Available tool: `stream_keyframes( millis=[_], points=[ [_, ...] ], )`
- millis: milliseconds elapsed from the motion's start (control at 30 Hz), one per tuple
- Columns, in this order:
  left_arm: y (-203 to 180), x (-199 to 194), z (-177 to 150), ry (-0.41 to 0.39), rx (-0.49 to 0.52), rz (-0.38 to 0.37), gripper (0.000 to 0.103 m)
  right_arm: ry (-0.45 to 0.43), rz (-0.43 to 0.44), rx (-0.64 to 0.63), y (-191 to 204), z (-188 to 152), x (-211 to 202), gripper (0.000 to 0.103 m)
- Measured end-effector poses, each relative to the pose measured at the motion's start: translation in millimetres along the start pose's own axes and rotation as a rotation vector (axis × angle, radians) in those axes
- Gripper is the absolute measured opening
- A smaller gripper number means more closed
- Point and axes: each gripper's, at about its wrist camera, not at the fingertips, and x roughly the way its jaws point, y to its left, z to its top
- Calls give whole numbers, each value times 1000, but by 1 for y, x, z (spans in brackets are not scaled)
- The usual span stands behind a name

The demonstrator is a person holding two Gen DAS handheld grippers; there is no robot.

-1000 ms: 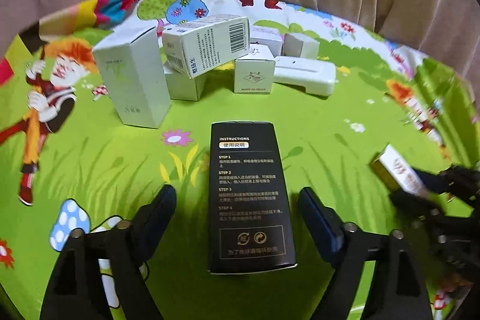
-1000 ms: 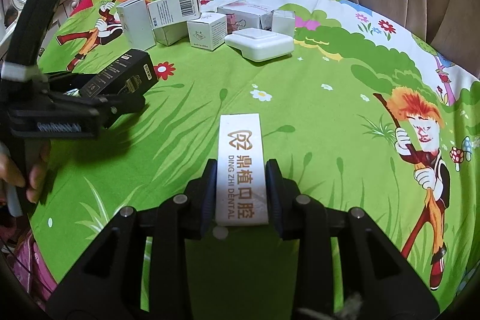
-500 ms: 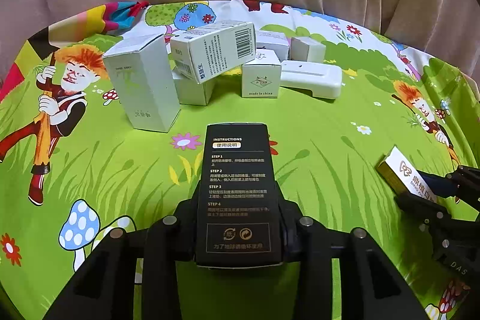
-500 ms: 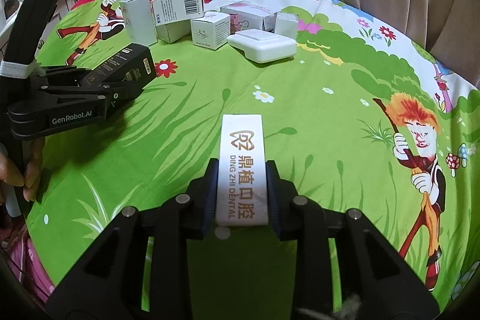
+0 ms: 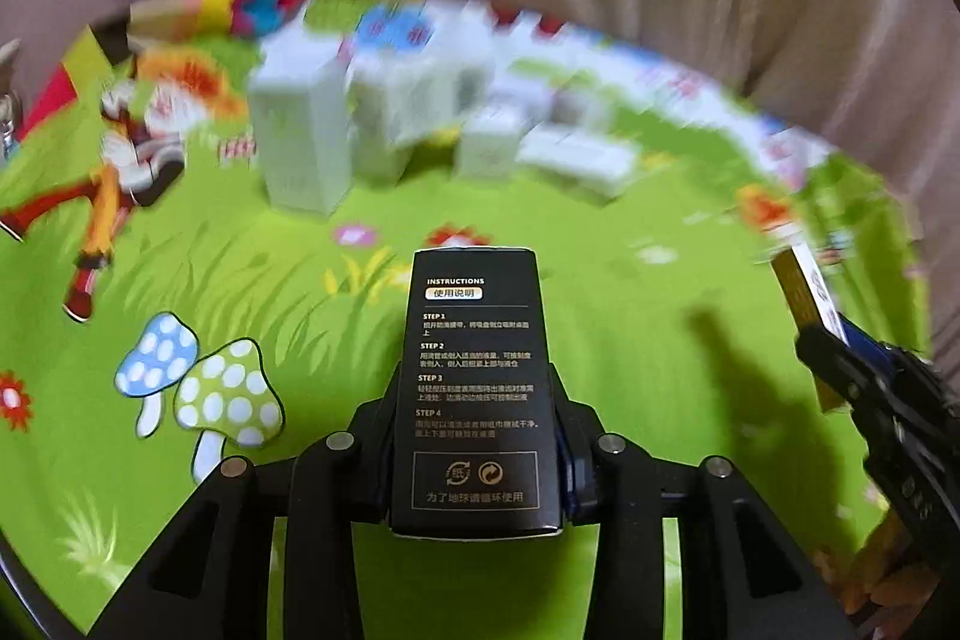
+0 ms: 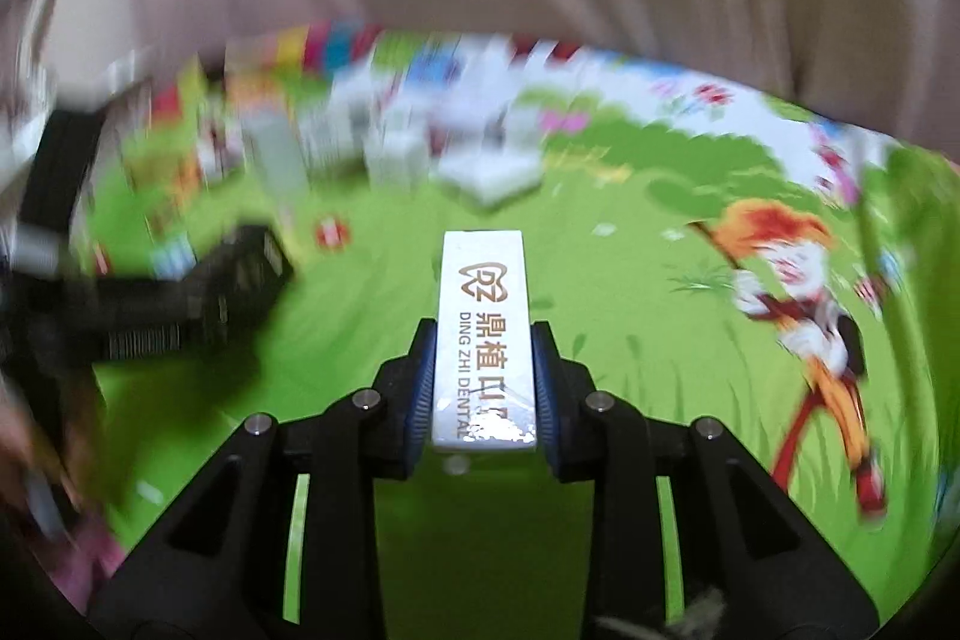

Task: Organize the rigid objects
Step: 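Lift the black box and dental box and carry them to the storage box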

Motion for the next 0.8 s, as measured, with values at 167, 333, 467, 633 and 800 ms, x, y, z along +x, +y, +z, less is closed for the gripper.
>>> stream_keyframes(
  millis=[167,333,467,633,800],
  points=[
    [-33,-76,0,-224,125,37,40,-215,-42,32,14,-6,-77,34],
    [-47,-121,4,-365,125,38,40,-394,-78,25,29,5,-132,34],
    [-47,-136,2,-398,125,32,40,-503,-100,4,40,14,-163,34],
    [-37,-152,-8,-446,113,51,40,-573,-102,-47,59,19,-184,34],
    [-26,-178,-21,-525,102,88,40,-618,-85,-86,80,17,-196,34]
  ],
)
